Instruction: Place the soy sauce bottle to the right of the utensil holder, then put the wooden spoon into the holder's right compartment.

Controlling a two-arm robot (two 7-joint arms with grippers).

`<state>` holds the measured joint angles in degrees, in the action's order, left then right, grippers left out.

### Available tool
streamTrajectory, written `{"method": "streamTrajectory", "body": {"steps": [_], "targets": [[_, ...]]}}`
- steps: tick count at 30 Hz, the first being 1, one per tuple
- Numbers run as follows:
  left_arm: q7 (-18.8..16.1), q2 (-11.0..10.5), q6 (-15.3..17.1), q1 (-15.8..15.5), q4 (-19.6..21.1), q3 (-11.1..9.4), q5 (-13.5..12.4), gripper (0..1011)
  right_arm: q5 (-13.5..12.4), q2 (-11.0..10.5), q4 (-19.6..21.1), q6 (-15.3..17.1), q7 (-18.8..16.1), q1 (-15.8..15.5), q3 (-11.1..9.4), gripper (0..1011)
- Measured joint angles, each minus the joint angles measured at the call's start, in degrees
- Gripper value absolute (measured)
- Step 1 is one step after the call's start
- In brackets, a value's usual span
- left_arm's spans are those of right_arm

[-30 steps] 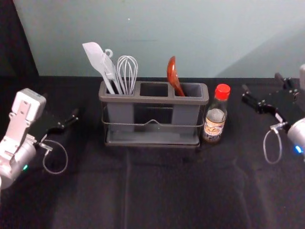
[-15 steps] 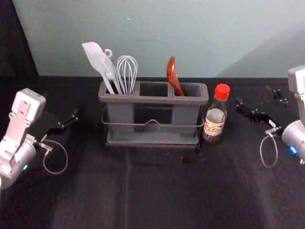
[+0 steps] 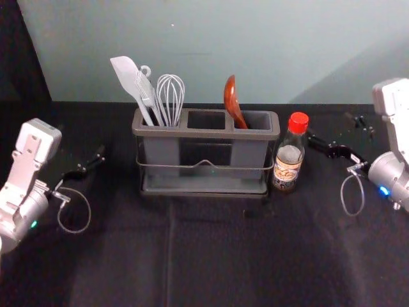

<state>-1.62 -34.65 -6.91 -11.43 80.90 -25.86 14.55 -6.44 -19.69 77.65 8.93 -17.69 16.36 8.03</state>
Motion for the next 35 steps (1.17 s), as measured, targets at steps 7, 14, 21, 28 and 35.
{"method": "streamTrajectory", "body": {"steps": [7,14,21,28,35], "targets": [[0.0,0.0,0.0,0.0,0.0,0.0,0.0,1000,0.0,0.0,0.0,0.0,0.0,0.0,0.0,1004],[0.0,0.0,0.0,0.0,0.0,0.0,0.0,1000,0.0,0.0,0.0,0.0,0.0,0.1,0.0,1004],[0.0,0.0,0.0,0.0,0.0,0.0,0.0,1000,0.0,-0.1,0.1,0.0,0.0,0.1,-0.1,1004],[0.0,0.0,0.0,0.0,0.0,0.0,0.0,1000,0.0,-0.1,0.1,0.1,0.0,0.1,-0.1,1004],[0.0,0.0,0.0,0.0,0.0,0.0,0.0,1000,0.0,-0.1,0.1,0.1,0.0,0.1,-0.1,1004]]}}
